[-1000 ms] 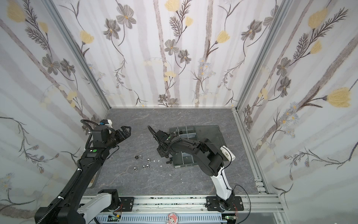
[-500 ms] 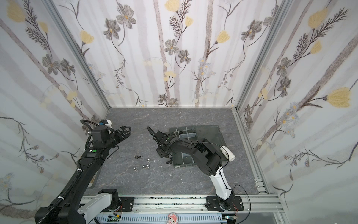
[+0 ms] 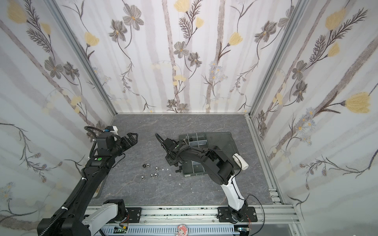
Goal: Sort the screws and nuts into containers
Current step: Pick up the nut from the center of the table.
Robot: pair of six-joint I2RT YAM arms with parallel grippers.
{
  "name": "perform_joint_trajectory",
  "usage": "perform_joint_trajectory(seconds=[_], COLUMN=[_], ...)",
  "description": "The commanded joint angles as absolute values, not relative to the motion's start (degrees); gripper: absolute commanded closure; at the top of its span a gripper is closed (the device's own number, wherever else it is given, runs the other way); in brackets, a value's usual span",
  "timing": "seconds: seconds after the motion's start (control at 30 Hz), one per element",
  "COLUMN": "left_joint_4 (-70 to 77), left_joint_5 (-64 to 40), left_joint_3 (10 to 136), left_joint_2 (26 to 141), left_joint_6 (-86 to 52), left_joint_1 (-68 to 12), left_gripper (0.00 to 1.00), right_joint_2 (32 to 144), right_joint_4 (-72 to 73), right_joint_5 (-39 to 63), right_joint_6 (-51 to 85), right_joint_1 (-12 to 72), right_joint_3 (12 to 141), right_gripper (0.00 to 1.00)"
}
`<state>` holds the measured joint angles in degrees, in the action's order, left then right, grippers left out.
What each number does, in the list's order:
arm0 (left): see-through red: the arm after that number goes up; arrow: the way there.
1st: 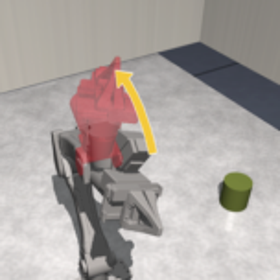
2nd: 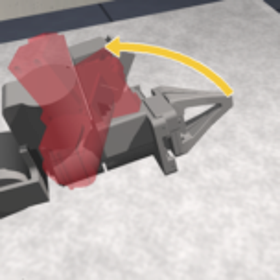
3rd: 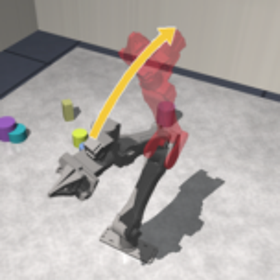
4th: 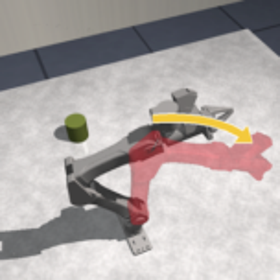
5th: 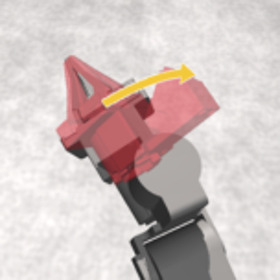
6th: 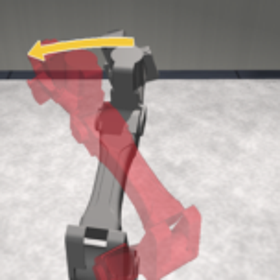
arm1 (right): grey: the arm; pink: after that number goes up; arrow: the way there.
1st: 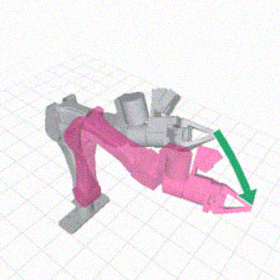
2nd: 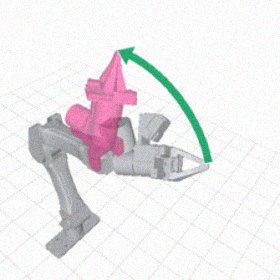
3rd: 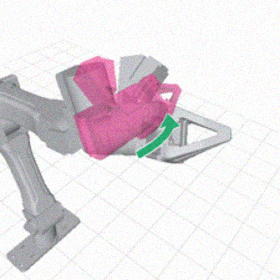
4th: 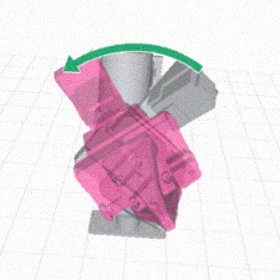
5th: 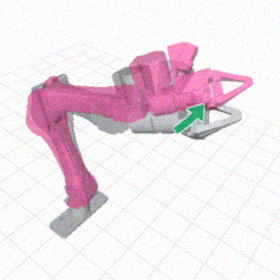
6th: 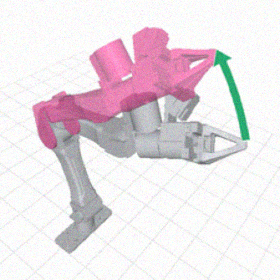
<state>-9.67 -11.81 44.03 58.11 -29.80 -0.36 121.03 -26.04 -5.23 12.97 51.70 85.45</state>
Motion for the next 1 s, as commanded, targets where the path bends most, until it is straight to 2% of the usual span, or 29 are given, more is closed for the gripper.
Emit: perform_joint_trajectory(seconds=[0.0,0.33,0.97], left_joint_4=[-8.2,-8.1,-8.6], left_joint_5=[-12.1,-12.1,-12.4], left_joint_3=[43.9,43.8,44.2], left_joint_2=[57.8,57.7,58.7], left_joint_6=[-30.2,-30.2,-30.1], left_joint_1=[-0.3,-0.2,-0.2], left_gripper=[0.0,0.0,0.0], right_joint_2=[120.4,119.2,113.6], right_joint_4=[-29.8,-29.7,-31.2], right_joint_5=[-7.1,-7.1,-5.6], right_joint_6=[12.3,12.4,12.2], right_joint_1=[51.7,51.8,50.5], right_joint_3=[85.4,86.2,89.5], right_gripper=[0.7,0.77,0.77])
